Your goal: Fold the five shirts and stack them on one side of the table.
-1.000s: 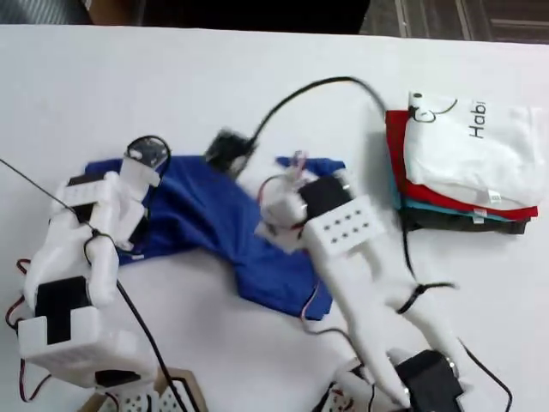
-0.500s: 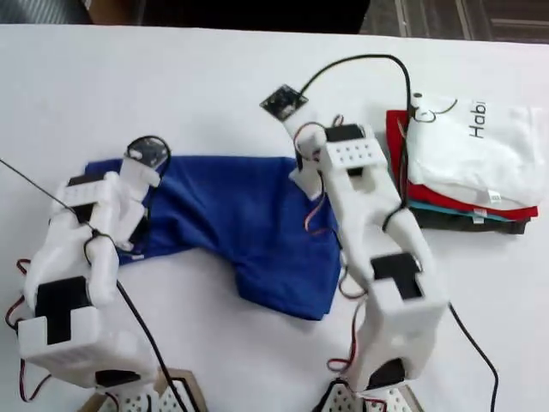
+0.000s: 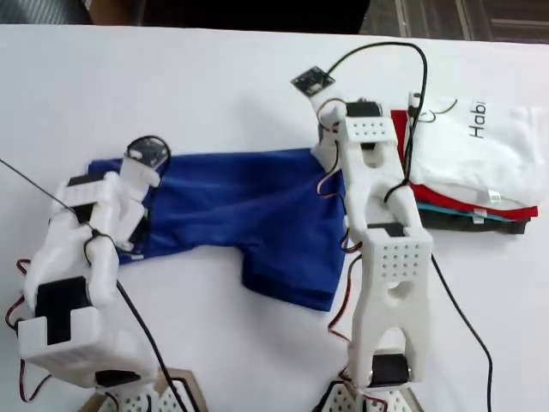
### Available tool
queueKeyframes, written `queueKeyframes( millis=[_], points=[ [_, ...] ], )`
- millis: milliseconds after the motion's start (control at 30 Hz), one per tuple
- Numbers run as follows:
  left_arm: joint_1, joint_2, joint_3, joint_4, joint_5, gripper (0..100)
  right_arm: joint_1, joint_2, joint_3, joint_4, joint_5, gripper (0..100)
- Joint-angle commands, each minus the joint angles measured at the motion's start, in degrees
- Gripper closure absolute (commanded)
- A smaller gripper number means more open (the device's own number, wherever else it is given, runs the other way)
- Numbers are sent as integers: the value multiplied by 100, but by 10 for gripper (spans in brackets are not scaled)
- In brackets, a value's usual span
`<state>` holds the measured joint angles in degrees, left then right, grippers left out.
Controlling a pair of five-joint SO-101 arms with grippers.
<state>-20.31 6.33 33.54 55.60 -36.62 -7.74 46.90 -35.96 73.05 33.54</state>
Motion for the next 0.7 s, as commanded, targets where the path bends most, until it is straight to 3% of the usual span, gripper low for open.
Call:
queueKeyframes(
  millis=[0,333,500,667],
  points=[
    [-26,-9,4,-237,26,976,-31,-31,-870,655,-26,978],
    [-26,-9,-4,-237,26,976,-673,-813,-2031,2527,-70,978],
    [-26,-9,-4,-237,26,976,-1288,-1991,290,2396,-88,976],
    [-35,-9,-4,-237,26,976,-1789,-4189,3130,945,-316,978]
  ],
)
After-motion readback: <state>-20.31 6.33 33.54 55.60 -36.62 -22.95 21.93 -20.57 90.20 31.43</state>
